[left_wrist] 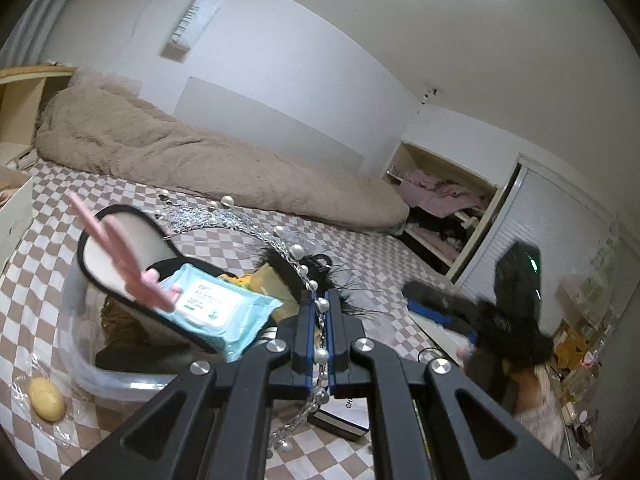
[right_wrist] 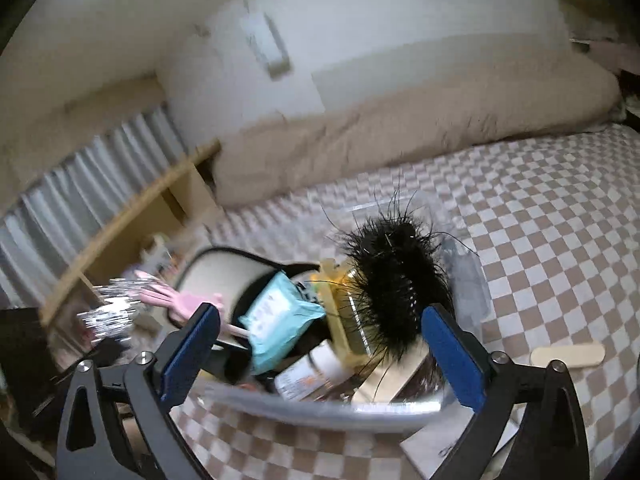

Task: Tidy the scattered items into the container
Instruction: 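Open the right gripper to drop the black clip into the box, withdraw, then lower the silver tiara into the clear box and open the left gripper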

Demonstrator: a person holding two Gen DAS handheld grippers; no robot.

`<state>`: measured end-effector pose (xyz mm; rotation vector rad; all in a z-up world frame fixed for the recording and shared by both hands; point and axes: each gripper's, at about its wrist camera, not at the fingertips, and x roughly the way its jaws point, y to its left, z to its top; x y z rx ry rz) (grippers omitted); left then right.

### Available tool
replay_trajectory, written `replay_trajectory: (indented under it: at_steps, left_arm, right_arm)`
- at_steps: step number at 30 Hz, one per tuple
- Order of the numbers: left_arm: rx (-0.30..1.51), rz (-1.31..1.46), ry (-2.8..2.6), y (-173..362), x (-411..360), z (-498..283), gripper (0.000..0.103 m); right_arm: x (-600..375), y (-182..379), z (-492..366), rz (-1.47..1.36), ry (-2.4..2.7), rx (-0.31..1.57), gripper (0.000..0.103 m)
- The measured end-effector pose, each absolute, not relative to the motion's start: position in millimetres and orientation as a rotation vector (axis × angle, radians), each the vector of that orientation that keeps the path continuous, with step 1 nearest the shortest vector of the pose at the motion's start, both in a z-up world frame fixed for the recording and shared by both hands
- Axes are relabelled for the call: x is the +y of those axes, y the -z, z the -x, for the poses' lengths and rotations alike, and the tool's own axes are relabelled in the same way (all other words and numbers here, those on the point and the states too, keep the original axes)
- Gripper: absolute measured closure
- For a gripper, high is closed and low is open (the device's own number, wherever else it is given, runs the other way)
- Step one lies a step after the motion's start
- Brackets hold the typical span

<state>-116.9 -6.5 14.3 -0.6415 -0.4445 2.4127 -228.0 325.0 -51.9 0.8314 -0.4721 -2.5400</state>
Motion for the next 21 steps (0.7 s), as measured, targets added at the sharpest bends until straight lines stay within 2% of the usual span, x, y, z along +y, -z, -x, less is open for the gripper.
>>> replay_trajectory:
  at_steps: [8,13,21]
  left_arm:
    - [-0.427,0.726,-2.4,-45,22,151,0.098]
    - [-0.447,0.793,-2.407,-53,39,174,0.098]
    - [-0.436,0.971,-2.319,-31,86,214,0.098]
  right_arm:
    - [351,86,201,-0.798,2.532,-0.668,0.0]
    - [357,97,199,-0.837,2.51,-0.642,0.0]
    - [375,103,188,-0.836,2.472,-0.683,0.0]
